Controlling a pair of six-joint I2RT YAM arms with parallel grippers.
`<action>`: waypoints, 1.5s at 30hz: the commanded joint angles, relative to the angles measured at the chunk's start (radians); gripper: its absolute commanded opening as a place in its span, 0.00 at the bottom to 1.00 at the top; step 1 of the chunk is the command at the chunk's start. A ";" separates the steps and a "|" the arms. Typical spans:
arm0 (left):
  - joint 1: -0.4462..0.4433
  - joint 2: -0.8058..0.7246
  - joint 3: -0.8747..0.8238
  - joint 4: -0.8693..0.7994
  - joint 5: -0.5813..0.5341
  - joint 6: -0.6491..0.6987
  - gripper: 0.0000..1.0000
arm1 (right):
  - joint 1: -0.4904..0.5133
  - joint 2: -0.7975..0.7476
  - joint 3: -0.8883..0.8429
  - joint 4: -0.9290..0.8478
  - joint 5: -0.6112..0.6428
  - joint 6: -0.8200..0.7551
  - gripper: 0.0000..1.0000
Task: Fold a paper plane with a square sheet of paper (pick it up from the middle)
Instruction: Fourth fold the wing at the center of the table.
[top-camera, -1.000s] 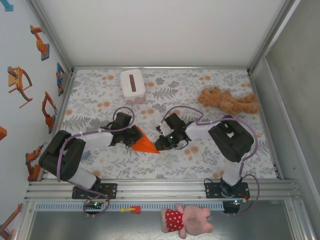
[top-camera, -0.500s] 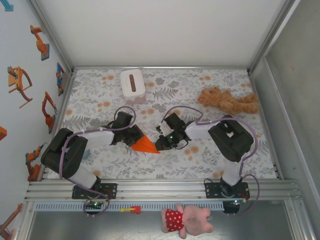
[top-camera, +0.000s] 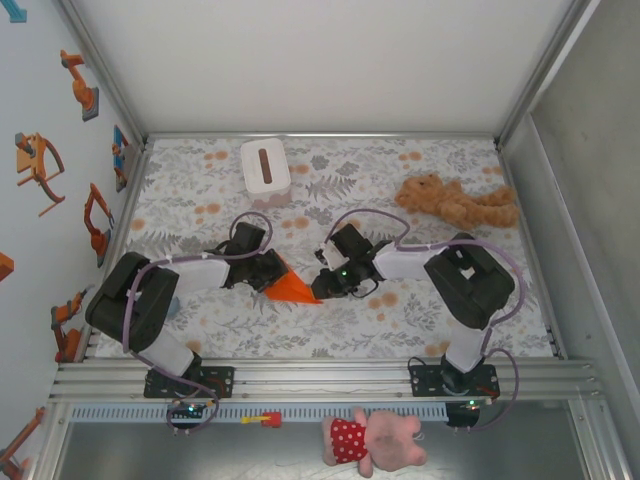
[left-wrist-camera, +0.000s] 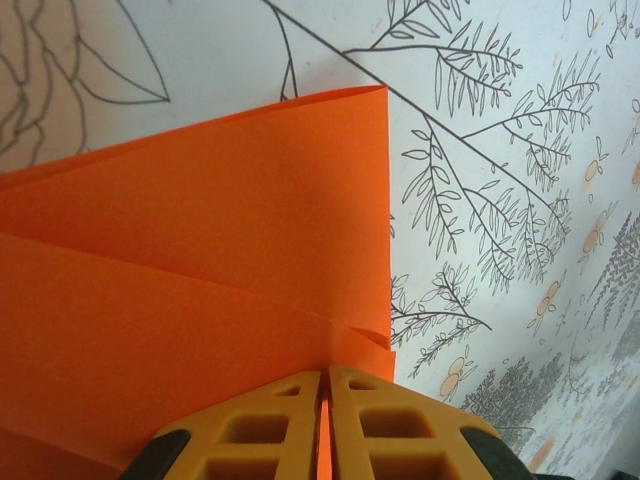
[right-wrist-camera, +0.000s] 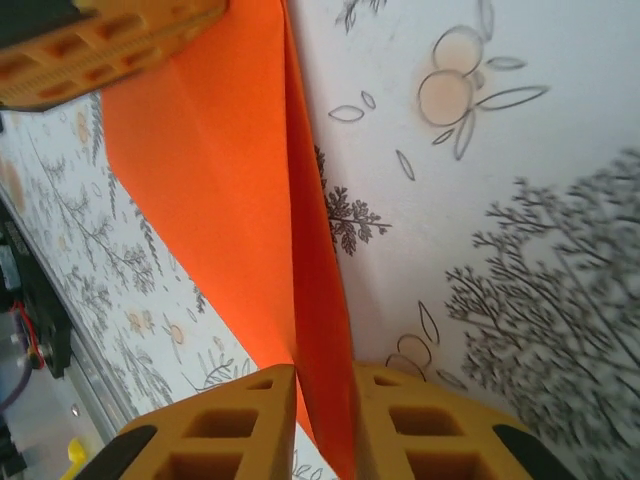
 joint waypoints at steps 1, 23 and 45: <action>0.008 0.039 -0.001 -0.050 -0.013 0.016 0.10 | -0.004 -0.109 -0.002 -0.059 0.118 0.004 0.25; 0.006 0.059 0.002 -0.064 -0.006 0.015 0.10 | 0.065 0.070 0.170 0.050 0.035 0.049 0.06; 0.007 0.071 0.007 -0.128 -0.038 0.011 0.10 | 0.060 0.151 0.115 -0.010 0.042 0.025 0.05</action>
